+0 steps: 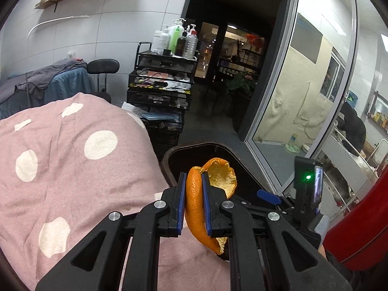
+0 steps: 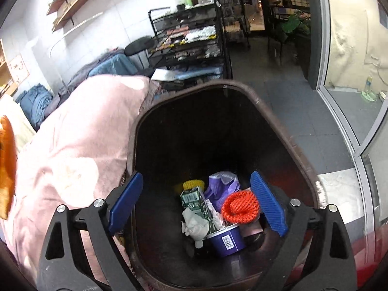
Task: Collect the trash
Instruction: 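Move the orange peel over the bin and open the left gripper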
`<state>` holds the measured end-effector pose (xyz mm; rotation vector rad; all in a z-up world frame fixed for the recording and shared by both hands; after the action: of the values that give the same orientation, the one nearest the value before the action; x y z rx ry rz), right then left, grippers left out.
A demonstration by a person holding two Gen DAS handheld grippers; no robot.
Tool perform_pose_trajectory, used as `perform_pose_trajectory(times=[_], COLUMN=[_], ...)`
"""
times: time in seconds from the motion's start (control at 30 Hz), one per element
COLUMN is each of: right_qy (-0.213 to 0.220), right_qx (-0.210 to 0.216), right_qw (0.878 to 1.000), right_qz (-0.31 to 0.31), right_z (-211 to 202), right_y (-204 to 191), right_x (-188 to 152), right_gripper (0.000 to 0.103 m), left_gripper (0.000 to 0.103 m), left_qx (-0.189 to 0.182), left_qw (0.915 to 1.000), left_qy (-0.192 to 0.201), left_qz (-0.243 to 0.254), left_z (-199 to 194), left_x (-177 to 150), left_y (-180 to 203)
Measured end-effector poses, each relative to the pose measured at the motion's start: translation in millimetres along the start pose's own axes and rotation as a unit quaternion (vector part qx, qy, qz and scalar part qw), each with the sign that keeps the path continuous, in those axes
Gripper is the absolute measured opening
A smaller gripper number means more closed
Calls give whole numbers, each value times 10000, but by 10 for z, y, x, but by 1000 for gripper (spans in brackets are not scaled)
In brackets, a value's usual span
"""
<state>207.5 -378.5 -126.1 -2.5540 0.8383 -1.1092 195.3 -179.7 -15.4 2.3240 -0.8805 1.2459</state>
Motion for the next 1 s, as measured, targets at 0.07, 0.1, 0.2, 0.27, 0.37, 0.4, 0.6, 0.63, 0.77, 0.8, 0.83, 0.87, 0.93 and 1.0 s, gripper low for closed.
perform_pose_trajectory(times=[0.07, 0.1, 0.2, 0.27, 0.37, 0.4, 0.6, 0.63, 0.77, 0.8, 0.83, 0.87, 0.93, 1.0], right_qy=[184, 243, 460, 568, 706, 747, 961, 985, 1088, 1118, 1145, 1154, 1153, 1155], right_qx=[-23, -52, -174, -235, -294, -322, -560, -598, -726, -760, -785, -788, -765, -745], right_qw=[9998, 9996, 9985, 9977, 9961, 9955, 9923, 9918, 9891, 9884, 9877, 9874, 9871, 9871], right_qz=[90, 112, 236, 300, 437, 483, 544, 552, 676, 693, 721, 737, 804, 819], right_z=[-79, -115, -219, -273, -355, -378, -471, -481, -519, -526, -535, -538, -548, -559], right_y=[26, 38, 119, 169, 268, 301, 434, 453, 567, 600, 624, 640, 683, 699], right_x=[55, 75, 167, 232, 344, 376, 512, 534, 619, 642, 659, 661, 682, 695], right_gripper=[91, 91, 92, 92, 92, 92, 92, 92, 92, 92, 92, 93, 93, 93], left_gripper=[13, 13, 13, 13, 13, 13, 13, 13, 13, 13, 13, 15, 21, 45], left_qx=[-78, -114, -158, -176, -182, -178, -219, -221, -228, -224, -223, -213, -168, -125], left_qw=[10000, 9999, 9997, 9996, 9992, 9990, 9968, 9963, 9949, 9943, 9938, 9932, 9920, 9911], left_qy=[-48, -77, -175, -233, -323, -373, -710, -770, -907, -961, -1005, -1053, -1137, -1184], left_qz=[13, 15, 45, 69, 146, 195, 310, 325, 370, 401, 428, 459, 529, 595], left_z=[62, 98, 202, 269, 371, 423, 698, 747, 855, 890, 920, 946, 993, 1030], left_x=[13, 25, 38, 44, 54, 63, 81, 80, 57, 48, 41, 37, 23, 29], left_y=[36, 50, 97, 122, 180, 205, 273, 290, 353, 369, 387, 401, 422, 443])
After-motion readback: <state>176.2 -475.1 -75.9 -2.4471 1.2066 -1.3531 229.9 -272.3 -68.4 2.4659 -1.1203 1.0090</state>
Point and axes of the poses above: each gripper's, at about its wrist camera, not at the fingertips, and z roughly the way its jaws point, y to its right, x to its top, the point moved 4 cm from there along z, roughly the way its jaws point, and after that the axes turned 13 degrees about z, right-handed, at the moved point
